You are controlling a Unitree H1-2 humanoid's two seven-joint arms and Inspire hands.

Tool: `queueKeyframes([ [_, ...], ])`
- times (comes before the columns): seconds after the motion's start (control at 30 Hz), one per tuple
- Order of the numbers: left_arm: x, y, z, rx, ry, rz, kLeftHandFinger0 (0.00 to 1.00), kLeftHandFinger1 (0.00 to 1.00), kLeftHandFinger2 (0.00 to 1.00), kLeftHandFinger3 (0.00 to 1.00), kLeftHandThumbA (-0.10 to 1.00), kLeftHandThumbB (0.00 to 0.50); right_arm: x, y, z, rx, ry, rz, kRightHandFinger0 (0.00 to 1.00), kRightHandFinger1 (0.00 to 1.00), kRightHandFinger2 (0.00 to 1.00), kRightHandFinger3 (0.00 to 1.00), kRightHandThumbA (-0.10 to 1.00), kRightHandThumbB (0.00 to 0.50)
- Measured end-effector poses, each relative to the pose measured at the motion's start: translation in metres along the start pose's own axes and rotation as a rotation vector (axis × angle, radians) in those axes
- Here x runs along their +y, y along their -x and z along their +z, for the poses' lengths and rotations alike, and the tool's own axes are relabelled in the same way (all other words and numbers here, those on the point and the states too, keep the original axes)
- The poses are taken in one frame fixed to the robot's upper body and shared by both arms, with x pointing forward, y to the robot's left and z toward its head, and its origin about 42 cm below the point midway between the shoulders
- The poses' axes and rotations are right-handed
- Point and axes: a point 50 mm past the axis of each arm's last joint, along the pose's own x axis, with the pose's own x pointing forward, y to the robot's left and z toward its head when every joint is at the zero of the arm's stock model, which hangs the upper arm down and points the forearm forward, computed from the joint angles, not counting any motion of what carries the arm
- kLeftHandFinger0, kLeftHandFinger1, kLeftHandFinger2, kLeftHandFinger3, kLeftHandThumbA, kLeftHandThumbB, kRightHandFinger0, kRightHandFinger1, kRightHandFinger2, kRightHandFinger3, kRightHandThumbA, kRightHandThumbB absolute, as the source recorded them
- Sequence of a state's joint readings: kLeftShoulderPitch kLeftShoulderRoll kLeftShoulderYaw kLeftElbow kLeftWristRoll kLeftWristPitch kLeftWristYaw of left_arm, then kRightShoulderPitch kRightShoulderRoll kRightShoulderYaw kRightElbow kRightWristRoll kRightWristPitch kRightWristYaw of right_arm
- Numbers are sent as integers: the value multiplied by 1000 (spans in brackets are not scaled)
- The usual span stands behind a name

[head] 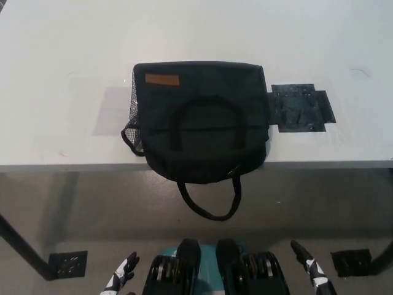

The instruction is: A soft travel bag is kept infront of the robot in the middle of the desk and the robot uses both its hands to press it to reduce its size

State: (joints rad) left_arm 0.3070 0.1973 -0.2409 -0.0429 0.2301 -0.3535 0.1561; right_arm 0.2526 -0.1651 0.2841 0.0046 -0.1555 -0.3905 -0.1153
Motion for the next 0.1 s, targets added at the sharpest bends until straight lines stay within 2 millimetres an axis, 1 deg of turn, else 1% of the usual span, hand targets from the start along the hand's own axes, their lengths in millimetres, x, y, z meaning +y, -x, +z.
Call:
queueKeyframes([
  [0.1, -1, 0, 0, 2, 5, -4, 1000, 1000, 1000, 1000, 1000, 249, 0, 0, 0, -1, 1, 1, 1000, 1000, 1000, 1000, 1000, 211],
])
